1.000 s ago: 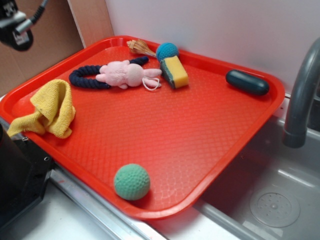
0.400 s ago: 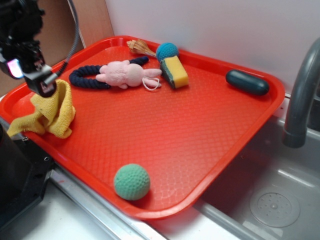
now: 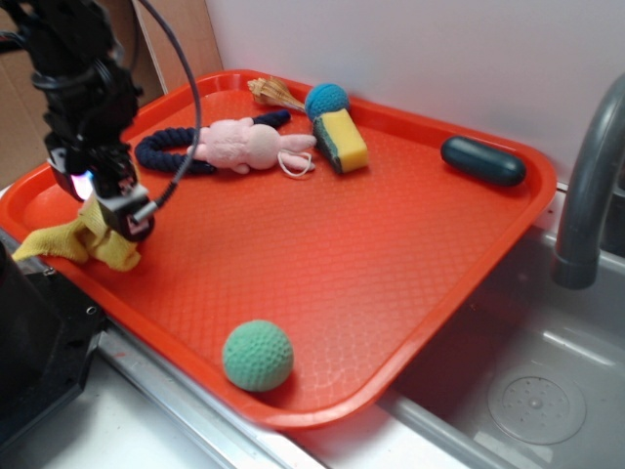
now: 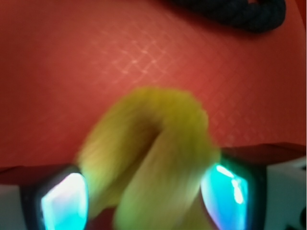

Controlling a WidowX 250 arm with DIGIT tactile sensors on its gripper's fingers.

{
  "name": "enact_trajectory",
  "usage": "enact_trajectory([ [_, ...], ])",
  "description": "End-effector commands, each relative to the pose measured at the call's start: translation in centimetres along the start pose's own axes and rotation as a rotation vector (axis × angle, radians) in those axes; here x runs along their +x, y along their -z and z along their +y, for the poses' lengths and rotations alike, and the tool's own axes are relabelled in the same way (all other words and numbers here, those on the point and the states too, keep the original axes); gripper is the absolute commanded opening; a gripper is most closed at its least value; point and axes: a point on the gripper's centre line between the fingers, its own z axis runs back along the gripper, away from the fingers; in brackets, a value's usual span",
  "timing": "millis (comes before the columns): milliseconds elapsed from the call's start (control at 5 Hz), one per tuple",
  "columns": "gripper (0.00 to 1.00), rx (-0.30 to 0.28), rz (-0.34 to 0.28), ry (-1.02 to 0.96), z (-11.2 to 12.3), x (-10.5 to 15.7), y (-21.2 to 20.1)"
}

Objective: Grab the yellow cloth.

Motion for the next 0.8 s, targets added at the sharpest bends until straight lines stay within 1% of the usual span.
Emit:
enact_trajectory([
  [0, 0.00, 0.053, 0.017, -0.009, -0.2, 1.8, 0.6],
  [200, 0.00, 0.053, -0.007, -0.028, 0.0, -0.2, -0.2],
  [400, 0.00, 0.077, -0.042, -0.046, 0.1, -0.1, -2.4],
  [600, 0.00, 0.051, -0.153, 0.024, -2.9, 1.2, -7.6],
])
